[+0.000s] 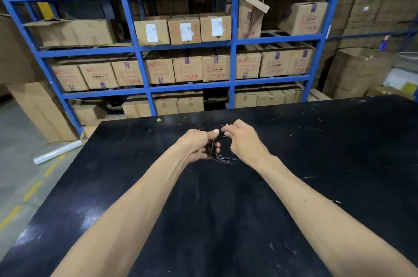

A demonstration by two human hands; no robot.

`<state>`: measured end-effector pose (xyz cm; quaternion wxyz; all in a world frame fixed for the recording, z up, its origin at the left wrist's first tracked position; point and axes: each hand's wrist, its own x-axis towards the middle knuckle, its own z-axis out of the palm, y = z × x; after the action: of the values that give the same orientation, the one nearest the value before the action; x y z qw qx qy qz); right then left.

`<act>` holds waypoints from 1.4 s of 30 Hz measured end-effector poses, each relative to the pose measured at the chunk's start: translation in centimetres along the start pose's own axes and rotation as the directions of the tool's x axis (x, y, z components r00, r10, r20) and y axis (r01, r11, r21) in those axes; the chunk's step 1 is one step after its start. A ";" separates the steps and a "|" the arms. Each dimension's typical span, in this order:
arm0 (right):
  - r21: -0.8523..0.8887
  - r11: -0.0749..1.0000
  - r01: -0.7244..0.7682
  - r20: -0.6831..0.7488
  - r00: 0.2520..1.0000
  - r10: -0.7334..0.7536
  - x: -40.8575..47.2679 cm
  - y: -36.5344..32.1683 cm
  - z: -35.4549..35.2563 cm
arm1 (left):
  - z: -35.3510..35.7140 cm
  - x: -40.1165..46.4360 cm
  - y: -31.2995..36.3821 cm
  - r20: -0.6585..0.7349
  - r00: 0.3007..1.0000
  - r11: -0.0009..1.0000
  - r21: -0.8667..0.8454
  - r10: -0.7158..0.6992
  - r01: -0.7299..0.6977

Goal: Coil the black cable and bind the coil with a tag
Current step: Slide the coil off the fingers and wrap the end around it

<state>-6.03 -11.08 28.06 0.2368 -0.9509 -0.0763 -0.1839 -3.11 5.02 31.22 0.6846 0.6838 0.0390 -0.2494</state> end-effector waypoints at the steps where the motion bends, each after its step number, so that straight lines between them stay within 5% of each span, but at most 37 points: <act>1: 0.019 0.999 -0.027 0.002 1.000 0.027 -0.2 0.0 -0.2 | 0.2 0.4 -0.2 0.020 1.000 1.000 -0.020 -0.017 0.017; 4: 0.245 0.948 -0.202 0.006 0.978 0.207 -1.2 1.1 -1.4 | 1.4 1.6 -1.2 0.010 0.999 0.995 -0.094 0.046 -0.045; 6: 0.539 0.744 -0.394 0.084 0.905 0.418 -1.7 2.4 -1.7 | 2.6 2.2 -2.1 -0.041 0.993 0.992 -0.056 0.112 -0.114; 8: 0.698 0.526 -0.485 0.164 0.824 0.542 -2.2 3.5 -1.7 | 3.7 2.8 -3.4 -0.066 0.976 0.977 0.072 0.208 -0.203; 10: 0.713 0.465 -0.525 0.190 0.783 0.593 -2.5 4.7 -1.8 | 4.8 3.6 -4.6 -0.044 0.930 0.895 0.291 0.364 -0.337; 13: 0.668 0.496 -0.556 0.175 0.764 0.621 -2.7 7.1 -2.9 | 7.2 4.2 -5.4 0.061 0.842 0.723 0.481 0.536 -0.496; 20: 0.678 0.444 -0.586 0.200 0.728 0.656 -4.5 14.4 -6.6 | 15.6 7.8 -6.0 0.243 0.762 0.467 0.667 0.600 -0.580; 26: 0.666 0.413 -0.622 0.251 0.707 0.661 -7.1 22.1 -9.2 | 23.8 10.0 -7.9 0.138 0.844 0.673 0.542 0.519 -0.503; 35: 0.696 0.220 -0.683 0.279 0.540 0.794 -10.9 33.5 -7.1 | 32.5 15.4 -13.0 0.105 0.917 0.761 0.526 0.384 -0.379; 38: 0.519 0.305 -0.799 0.205 0.462 0.863 -12.8 36.5 -5.5 | 32.3 16.7 -14.6 0.080 0.931 0.734 0.594 0.355 -0.330; 42: 0.012 0.549 -0.836 0.366 0.515 0.775 -15.4 38.5 -2.2 | 30.9 18.8 -16.0 0.047 0.948 0.708 0.654 0.315 -0.268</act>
<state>-11.94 -46.76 7.72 0.3674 -0.8657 0.3211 0.1116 -1.94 -28.97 11.07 0.4321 0.8845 -0.1354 -0.1127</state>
